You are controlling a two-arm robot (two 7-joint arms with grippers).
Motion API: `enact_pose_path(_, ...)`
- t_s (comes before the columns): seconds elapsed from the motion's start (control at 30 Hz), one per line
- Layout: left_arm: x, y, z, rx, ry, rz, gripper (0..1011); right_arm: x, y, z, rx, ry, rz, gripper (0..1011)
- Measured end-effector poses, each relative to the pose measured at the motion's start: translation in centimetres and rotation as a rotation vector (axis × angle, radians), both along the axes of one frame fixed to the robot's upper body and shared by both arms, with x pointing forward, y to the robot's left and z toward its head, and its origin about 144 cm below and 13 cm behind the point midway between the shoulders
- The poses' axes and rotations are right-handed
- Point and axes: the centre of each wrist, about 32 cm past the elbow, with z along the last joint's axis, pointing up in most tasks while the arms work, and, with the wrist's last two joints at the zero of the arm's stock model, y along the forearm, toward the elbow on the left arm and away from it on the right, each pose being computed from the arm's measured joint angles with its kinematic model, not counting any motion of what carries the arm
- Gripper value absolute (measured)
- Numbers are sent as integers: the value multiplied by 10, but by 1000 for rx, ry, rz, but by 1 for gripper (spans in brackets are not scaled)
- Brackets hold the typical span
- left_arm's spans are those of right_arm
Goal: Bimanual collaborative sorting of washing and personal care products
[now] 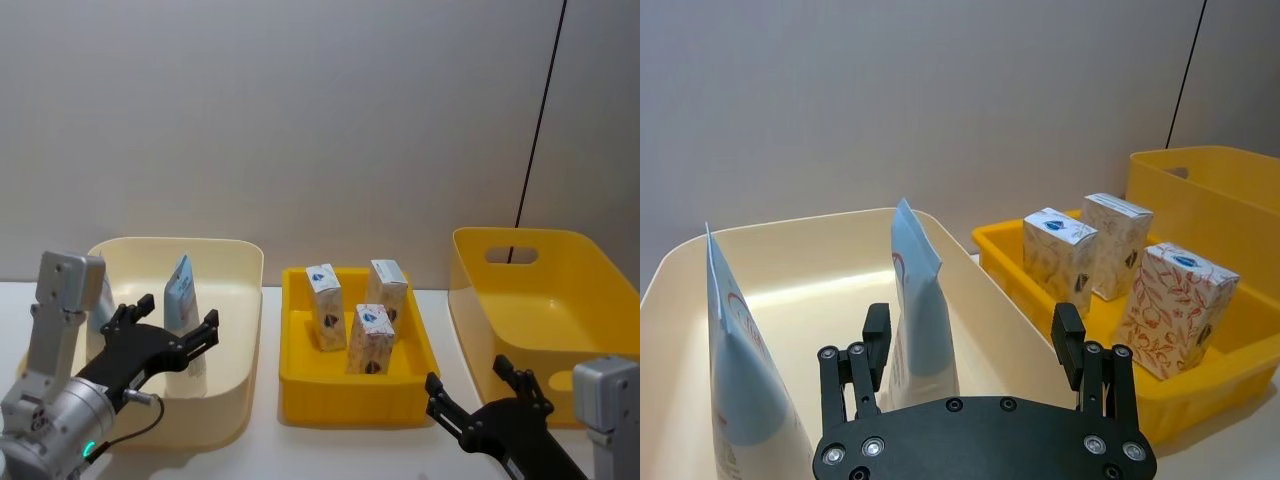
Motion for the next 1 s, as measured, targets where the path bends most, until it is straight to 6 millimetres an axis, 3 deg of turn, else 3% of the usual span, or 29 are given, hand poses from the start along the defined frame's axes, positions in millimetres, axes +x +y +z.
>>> enact_pose_path(0.87, 39, -17, -7, 58, 46, 17, 1003, 0, 0, 0, 0, 0, 0, 1002)
enact_pose_path(1.0, 43, -20, -8, 60, 52, 24, 926, 0, 0, 0, 0, 0, 0, 1002)
